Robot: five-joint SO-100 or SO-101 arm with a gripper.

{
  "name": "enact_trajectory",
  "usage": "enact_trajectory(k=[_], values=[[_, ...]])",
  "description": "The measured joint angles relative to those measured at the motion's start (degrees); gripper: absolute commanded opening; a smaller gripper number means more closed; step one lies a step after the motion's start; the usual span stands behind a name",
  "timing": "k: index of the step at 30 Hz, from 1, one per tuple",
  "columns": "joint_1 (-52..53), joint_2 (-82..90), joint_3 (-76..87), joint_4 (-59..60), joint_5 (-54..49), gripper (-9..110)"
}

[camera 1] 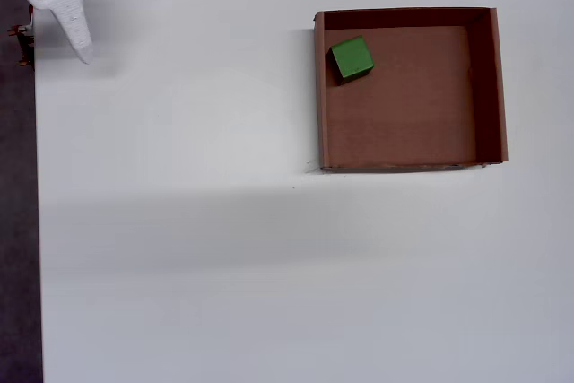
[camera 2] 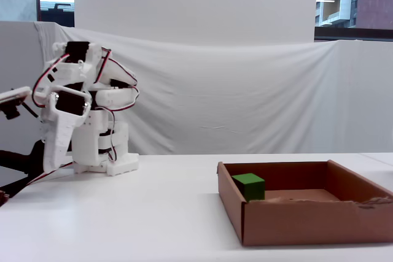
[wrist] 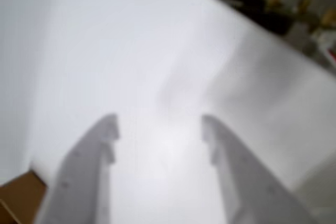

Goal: Grasp a green cube and put it in a box.

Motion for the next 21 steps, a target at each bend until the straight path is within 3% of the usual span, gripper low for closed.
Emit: enact_trajectory(k=[21], values=[[1.85,3.16,3.6,-0.18,0.0,22]])
